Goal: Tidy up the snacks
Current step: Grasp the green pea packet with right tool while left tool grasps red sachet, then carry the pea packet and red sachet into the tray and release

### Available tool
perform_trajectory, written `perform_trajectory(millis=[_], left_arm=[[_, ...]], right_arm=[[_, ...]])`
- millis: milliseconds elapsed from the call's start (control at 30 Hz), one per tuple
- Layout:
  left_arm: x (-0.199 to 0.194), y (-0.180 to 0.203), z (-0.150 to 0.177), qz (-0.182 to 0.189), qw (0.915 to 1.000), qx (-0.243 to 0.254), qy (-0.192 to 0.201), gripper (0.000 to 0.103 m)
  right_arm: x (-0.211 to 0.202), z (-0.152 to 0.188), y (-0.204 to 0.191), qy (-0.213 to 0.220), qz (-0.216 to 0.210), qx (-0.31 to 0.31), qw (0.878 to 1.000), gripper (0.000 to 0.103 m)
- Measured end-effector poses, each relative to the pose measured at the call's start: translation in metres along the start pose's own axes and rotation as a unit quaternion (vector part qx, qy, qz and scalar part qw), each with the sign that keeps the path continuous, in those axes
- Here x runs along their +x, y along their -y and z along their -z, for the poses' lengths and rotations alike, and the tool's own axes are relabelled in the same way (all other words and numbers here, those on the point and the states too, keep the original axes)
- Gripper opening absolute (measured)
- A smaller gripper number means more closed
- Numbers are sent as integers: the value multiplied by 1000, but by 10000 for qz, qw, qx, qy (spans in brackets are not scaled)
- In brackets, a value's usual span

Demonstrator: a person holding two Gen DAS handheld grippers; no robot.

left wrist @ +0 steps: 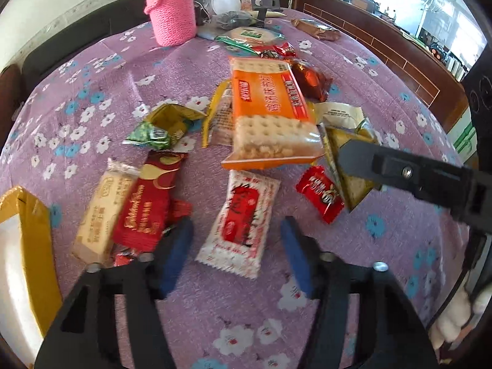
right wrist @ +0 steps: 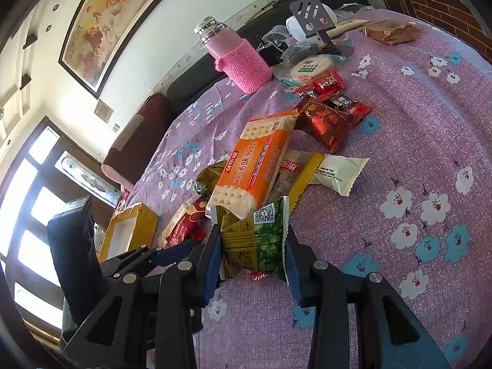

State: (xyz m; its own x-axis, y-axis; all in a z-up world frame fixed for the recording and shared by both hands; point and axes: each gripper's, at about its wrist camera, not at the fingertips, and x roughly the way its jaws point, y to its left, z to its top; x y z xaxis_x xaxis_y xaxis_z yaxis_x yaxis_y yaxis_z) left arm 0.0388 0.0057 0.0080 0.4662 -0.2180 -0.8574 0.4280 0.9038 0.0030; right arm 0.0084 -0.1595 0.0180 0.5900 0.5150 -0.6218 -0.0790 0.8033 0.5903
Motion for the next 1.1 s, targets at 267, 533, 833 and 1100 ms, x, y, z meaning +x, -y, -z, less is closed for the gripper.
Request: perform_trajectory(millis=[267,533,833,1100], left_arm=[[-3,17,0,-244,9996,5,162,27],[-74,-25,34,-134,9933,-919,681,27],[-180,-121,100,-859,9694,-1961,1199,27],[-203,-205,147,-1335,9517,-2546,1081,28]], right_arm=[[-1,-1,3,53,21,56,10000,38],[-6,3,-14,183,-172,-295,9993,38],[-6,19,-60,54,-173,-888,9959,38],[-24,29,-201,-247,-865,-1985,9760,38]])
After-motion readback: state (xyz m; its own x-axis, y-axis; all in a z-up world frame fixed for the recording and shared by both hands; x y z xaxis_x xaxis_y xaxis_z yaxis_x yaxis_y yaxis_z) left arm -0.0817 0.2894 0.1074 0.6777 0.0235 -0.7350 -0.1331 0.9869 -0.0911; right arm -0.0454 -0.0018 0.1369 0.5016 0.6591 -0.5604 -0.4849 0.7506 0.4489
